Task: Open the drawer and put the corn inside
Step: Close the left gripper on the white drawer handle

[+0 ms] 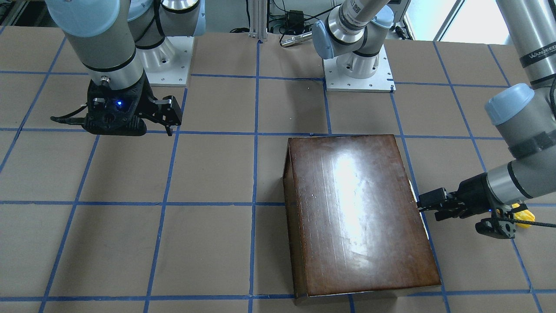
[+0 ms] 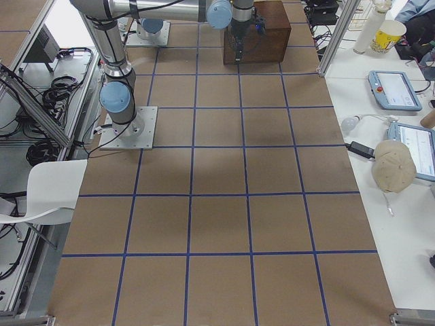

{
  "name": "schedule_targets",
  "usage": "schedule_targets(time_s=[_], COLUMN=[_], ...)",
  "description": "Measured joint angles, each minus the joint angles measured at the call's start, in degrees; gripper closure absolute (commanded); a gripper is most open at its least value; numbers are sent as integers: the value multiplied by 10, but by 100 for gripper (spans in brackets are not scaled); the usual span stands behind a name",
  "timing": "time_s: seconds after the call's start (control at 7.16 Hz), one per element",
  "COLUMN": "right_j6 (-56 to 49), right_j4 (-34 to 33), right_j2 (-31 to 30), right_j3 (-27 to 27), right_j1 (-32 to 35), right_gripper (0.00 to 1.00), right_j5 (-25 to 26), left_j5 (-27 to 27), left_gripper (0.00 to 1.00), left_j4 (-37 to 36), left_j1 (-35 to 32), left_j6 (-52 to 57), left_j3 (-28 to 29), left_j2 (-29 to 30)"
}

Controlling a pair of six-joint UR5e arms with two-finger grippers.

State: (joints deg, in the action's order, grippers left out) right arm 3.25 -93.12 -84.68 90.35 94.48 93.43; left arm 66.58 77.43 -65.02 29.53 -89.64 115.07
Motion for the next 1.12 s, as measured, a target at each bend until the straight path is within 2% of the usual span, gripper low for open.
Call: schedule_targets(time_s=[1.12], right_j6=[0], right_j4=[0], right_j2=[0], right_j3=[0], right_j1=[0], right_gripper=[0], right_j5=[0], left_j5=[7], left_gripper=[0], left_j4=[-1], left_j1=[3], left_j6=[1], left_j3=[15], left_j2=[13])
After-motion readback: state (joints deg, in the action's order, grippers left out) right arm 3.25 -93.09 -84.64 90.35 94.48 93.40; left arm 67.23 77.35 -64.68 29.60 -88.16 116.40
